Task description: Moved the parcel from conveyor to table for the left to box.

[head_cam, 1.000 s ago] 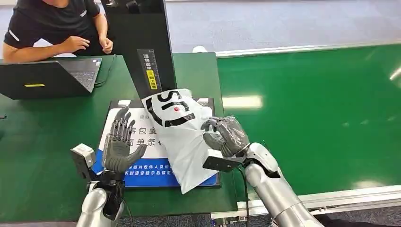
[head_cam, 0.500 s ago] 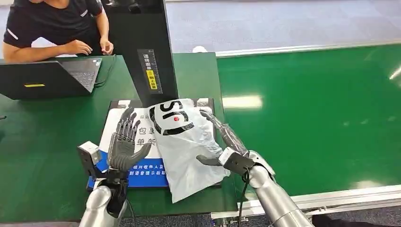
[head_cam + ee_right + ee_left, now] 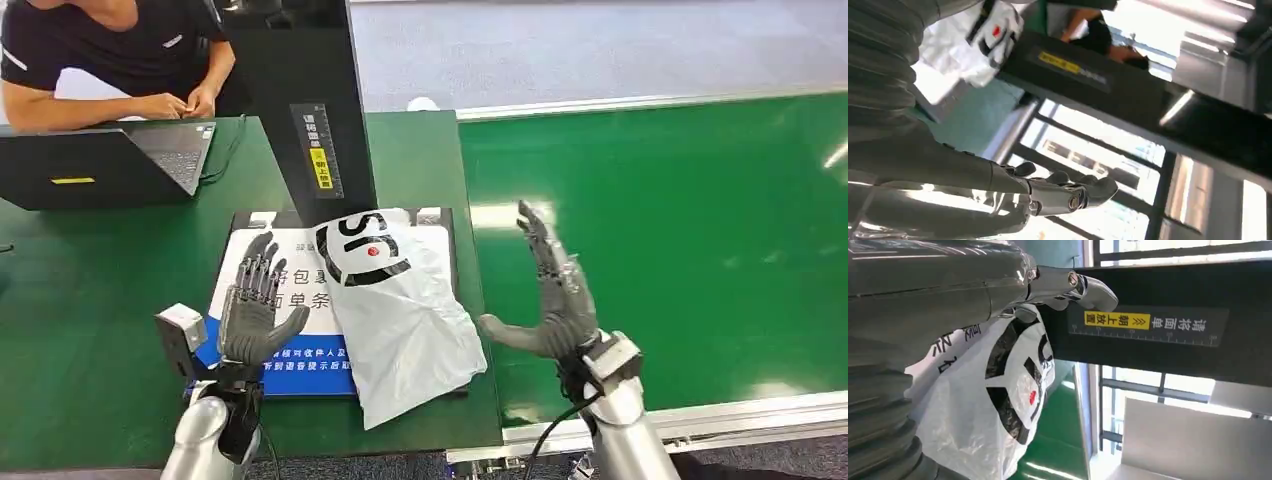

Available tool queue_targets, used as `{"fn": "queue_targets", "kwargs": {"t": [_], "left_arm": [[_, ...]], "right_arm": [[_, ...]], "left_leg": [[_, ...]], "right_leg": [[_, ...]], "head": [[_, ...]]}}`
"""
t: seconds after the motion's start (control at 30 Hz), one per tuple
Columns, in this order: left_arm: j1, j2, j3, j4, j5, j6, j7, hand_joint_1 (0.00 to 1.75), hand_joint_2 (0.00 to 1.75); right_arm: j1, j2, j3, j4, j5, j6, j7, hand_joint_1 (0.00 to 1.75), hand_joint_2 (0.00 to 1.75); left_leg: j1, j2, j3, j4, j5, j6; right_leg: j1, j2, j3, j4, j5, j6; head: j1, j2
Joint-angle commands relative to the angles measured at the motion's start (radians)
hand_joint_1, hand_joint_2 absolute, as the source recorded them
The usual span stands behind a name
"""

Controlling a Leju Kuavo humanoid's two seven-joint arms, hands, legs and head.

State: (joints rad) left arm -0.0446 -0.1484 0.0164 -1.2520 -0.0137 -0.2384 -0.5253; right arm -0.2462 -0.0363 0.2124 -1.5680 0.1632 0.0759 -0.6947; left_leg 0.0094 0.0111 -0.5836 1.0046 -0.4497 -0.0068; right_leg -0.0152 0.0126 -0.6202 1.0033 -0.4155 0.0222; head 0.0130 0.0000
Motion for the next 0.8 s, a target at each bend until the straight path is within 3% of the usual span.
{"fn": "queue_targets", "kwargs": {"t": [0.03, 0.3, 0.8], "left_arm": [[-0.003, 0.029, 0.011, 0.026, -0.123, 0.059, 0.010, 0.00, 1.75], [0.016, 0.019, -0.018, 0.000, -0.191, 0.060, 0.005, 0.00, 1.75], [-0.044, -0.014, -0.236, 0.077, -0.280, -0.005, -0.032, 0.00, 1.75]], "right_arm": [[0.159, 0.041, -0.292, -0.196, 0.027, 0.019, 0.045, 0.00, 1.75], [0.188, 0.085, -0.373, -0.046, 0.064, 0.023, 0.111, 0.00, 1.75], [0.156, 0.152, -0.433, 0.147, 0.104, 0.064, 0.201, 0.00, 1.75]], "left_leg": [[0.000, -0.004, 0.001, -0.001, 0.000, 0.000], [0.000, -0.002, 0.003, -0.002, 0.000, 0.000], [0.000, -0.003, 0.003, -0.002, 0.000, 0.000]], "right_leg": [[0.000, -0.004, 0.002, -0.001, -0.001, -0.001], [0.001, -0.002, 0.003, -0.001, 0.000, -0.001], [0.000, -0.003, 0.003, -0.002, 0.000, -0.001]], "head": [[0.000, 0.000], [0.000, 0.000], [0.000, 0.000]]}}
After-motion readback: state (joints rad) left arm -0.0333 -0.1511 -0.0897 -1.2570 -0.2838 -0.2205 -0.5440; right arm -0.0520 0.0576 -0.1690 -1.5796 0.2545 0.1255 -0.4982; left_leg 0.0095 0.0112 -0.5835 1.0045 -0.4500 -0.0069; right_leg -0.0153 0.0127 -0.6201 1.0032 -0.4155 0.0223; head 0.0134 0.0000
